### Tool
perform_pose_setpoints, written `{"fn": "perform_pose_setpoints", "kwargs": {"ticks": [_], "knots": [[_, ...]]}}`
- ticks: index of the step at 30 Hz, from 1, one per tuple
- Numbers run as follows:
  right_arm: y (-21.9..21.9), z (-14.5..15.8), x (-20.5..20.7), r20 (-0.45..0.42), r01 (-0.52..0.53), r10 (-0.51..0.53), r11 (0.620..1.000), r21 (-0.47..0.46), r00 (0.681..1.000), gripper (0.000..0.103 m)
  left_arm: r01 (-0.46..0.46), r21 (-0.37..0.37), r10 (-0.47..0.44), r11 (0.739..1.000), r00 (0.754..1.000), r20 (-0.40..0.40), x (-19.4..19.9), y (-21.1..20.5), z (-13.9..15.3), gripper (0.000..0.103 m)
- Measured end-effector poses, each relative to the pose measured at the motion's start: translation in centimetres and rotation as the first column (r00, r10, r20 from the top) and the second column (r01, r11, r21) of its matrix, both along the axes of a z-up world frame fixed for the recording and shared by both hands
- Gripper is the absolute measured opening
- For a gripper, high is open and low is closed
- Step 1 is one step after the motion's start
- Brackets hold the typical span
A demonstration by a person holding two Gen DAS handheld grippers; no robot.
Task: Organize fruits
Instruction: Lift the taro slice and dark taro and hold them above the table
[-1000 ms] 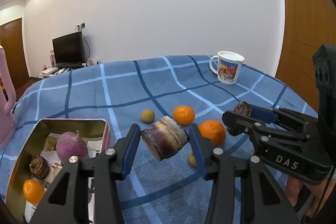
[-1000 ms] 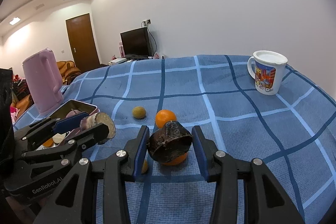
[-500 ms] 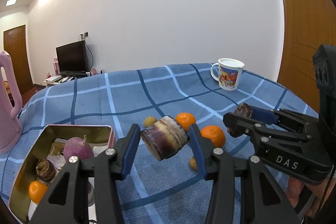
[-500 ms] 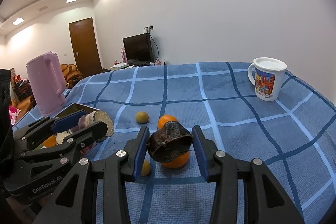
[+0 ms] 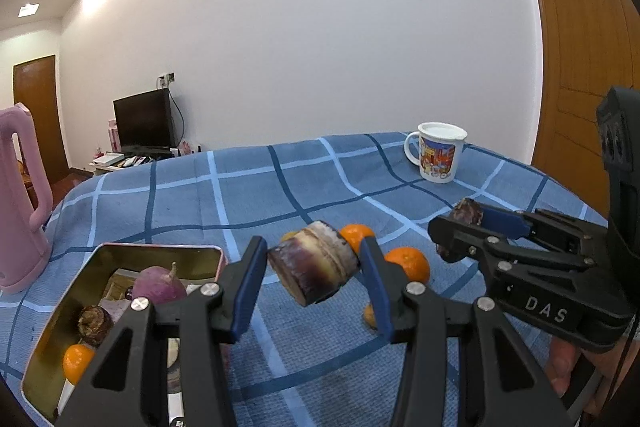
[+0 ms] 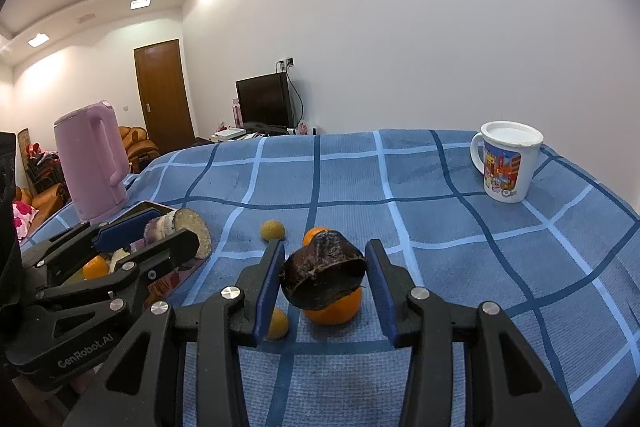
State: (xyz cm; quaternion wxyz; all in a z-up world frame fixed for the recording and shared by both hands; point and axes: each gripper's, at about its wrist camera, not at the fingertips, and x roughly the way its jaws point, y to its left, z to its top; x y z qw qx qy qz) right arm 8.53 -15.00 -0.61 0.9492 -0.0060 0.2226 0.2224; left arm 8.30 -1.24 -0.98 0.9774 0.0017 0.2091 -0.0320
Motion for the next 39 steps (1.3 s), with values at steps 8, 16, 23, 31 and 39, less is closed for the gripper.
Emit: {"fn": "perform_pose_setpoints", "kwargs": {"ticks": [8,16,23,31,39], "knots": [[0.0,0.2,-0.3,0.018,0.000,0.000,1.000,0.002,1.000,0.044,-0.006,0.001,0.006,1.000,1.000,0.019,-0.3,0.0,0.1,0.050],[-0.1,0.4,-0.8,0.045,-0.003,0.003,1.000,0.004,0.999,0.044,-0.017,0.001,0.017,1.000,0.999,0.043,-0.7,0.1,0.3,0.050],[0.0,0.6,-1.1,0.067,-0.006,0.005,1.000,0.005,0.998,0.044,-0.022,0.005,0.022,1.000,0.998,0.057,-0.9,0.0,0.4,0.050],[0.0,0.7,-1.8,0.093,-0.008,0.008,1.000,0.002,0.996,0.044,-0.028,0.008,0.027,1.000,0.997,0.072,-1.2,-0.1,0.5,0.050],[0.0,0.9,-2.6,0.130,-0.016,0.015,1.000,0.004,0.991,0.044,-0.035,0.014,0.034,0.999,0.995,0.093,-1.6,-0.2,0.6,0.050]]}}
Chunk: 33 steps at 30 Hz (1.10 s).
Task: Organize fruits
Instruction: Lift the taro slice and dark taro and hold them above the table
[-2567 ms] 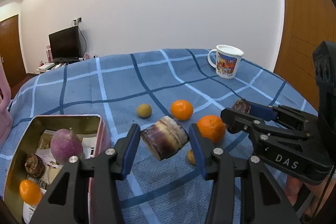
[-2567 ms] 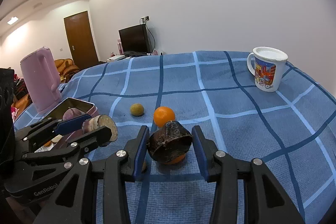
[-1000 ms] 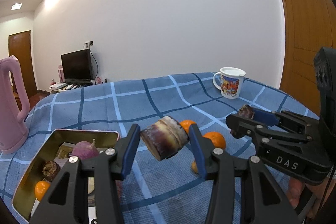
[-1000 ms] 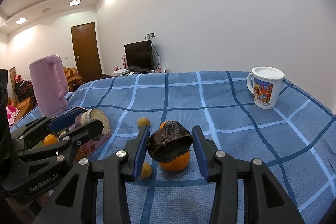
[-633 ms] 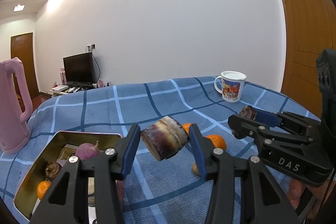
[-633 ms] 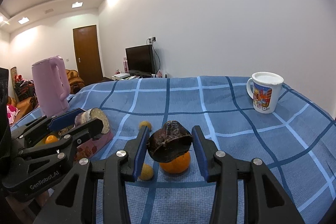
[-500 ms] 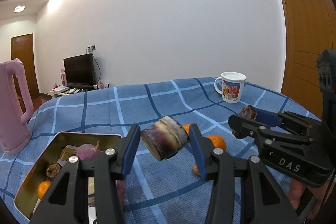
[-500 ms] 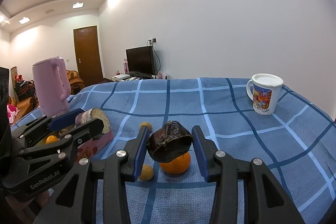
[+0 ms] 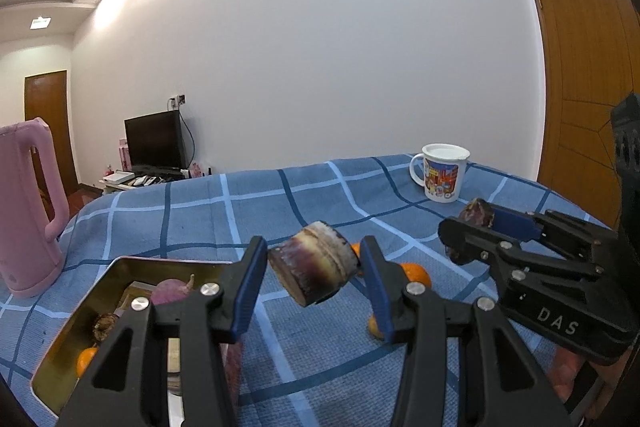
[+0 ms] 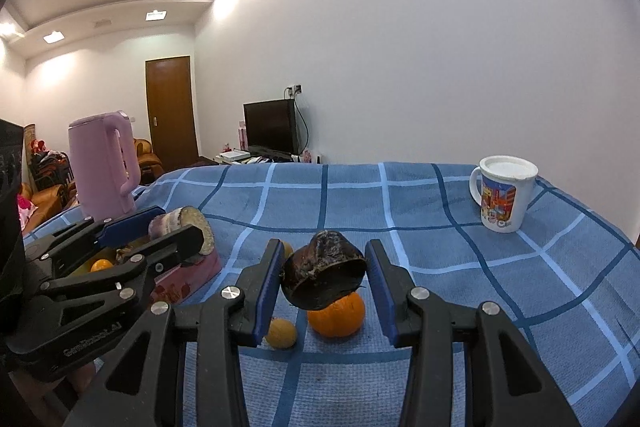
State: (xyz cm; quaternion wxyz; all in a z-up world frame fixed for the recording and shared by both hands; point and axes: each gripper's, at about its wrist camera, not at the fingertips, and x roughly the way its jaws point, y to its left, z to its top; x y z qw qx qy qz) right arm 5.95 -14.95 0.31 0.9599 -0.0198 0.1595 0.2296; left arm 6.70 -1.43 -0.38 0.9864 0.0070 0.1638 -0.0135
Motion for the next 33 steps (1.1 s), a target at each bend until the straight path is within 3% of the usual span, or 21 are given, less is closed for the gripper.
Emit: {"fn": "perform_pose_setpoints", "kwargs": {"ticks": [6,33], "knots": [[0.1,0.2,-0.8,0.039,-0.013,0.013,1.000,-0.001,0.999,0.044,-0.006,0.009,0.006,1.000,1.000,0.017,-0.3,-0.2,0.1,0.050],[0.0,0.3,-1.1,0.057,-0.022,0.022,1.000,-0.005,0.998,0.044,-0.048,0.057,0.043,0.997,0.995,0.086,-2.2,-0.3,0.8,0.050]]}}
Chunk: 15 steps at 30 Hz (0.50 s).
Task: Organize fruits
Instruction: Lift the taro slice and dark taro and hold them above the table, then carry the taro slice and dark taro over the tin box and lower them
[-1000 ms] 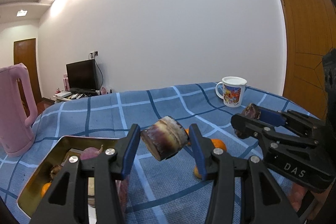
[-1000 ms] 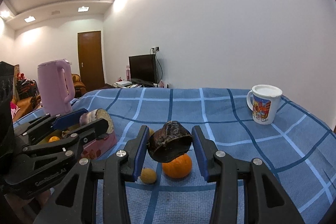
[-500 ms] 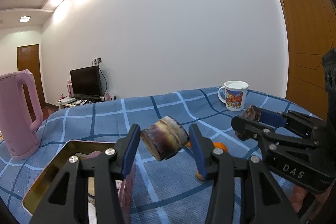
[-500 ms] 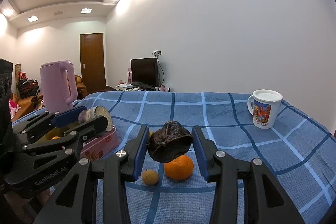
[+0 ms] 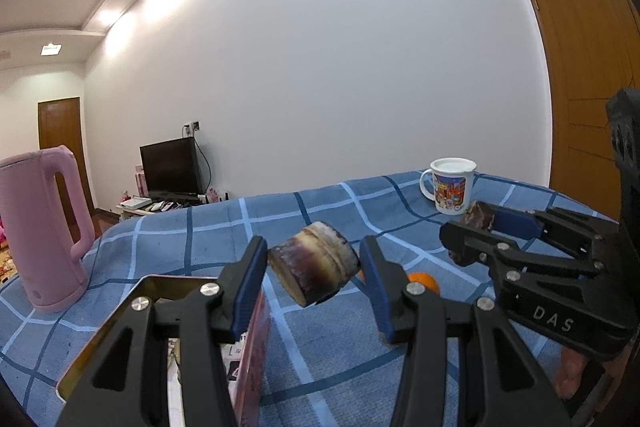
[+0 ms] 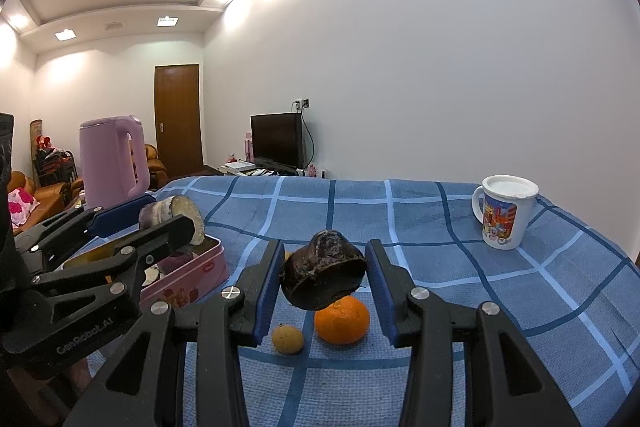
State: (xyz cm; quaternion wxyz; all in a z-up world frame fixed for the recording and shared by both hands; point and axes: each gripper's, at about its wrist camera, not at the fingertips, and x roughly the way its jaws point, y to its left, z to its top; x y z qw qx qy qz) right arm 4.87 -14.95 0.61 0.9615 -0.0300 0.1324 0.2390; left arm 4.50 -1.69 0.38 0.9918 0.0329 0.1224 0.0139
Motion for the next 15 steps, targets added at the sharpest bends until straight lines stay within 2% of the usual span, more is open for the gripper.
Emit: {"fn": "perform_pose_setpoints", "kwargs": {"ticks": [15], "knots": [[1.6,0.0,-0.3,-0.020,-0.047,0.047,0.999,-0.011,0.999,0.044,-0.020,-0.027,0.019,0.999,0.999,-0.033,-0.6,1.9,-0.3,0.050]]}}
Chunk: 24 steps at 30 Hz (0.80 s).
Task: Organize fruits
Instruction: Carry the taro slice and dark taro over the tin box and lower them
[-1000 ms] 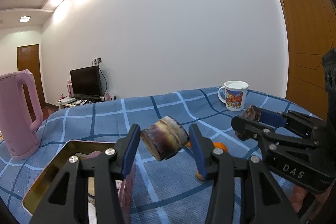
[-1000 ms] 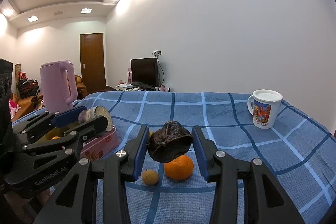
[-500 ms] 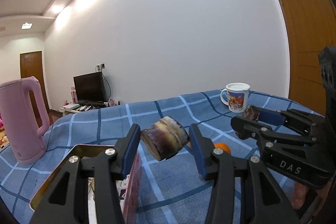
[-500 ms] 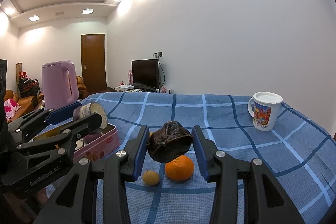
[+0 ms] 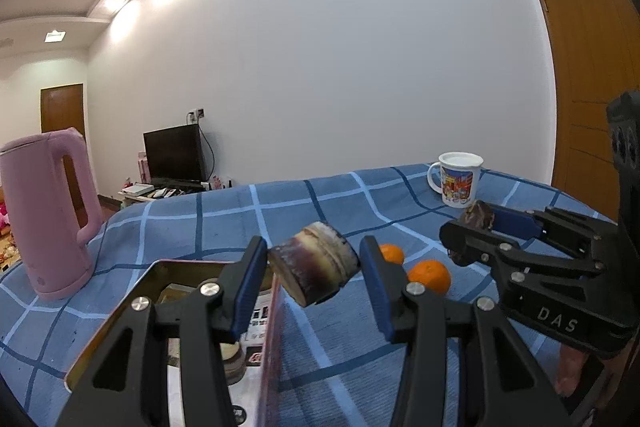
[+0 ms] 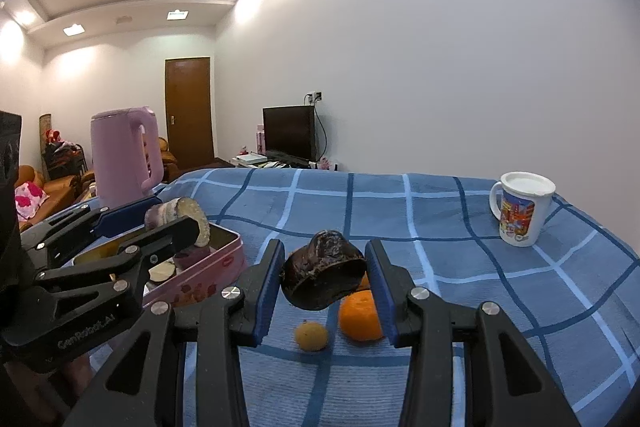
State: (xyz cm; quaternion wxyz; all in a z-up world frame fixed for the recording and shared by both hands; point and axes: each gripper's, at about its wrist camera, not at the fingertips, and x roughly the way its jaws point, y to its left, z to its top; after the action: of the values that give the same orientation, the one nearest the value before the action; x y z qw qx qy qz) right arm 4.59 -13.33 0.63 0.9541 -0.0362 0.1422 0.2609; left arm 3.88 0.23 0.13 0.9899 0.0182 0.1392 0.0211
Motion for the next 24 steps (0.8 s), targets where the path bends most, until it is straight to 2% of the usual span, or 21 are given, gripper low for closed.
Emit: {"fn": "perform_pose_setpoints", "kwargs": {"ticks": [15,24], "knots": [[2.3,-0.1,-0.3,-0.013,-0.048,0.048,0.999,-0.003,0.999,0.044,-0.028,-0.010,0.028,1.000,0.999,-0.015,-0.9,2.1,-0.1,0.050],[4.5,-0.3,-0.6,-0.016,-0.088,0.088,0.995,-0.036,0.996,0.044,-0.053,-0.024,0.052,0.998,0.998,-0.027,-1.5,3.9,-0.2,0.050]]}}
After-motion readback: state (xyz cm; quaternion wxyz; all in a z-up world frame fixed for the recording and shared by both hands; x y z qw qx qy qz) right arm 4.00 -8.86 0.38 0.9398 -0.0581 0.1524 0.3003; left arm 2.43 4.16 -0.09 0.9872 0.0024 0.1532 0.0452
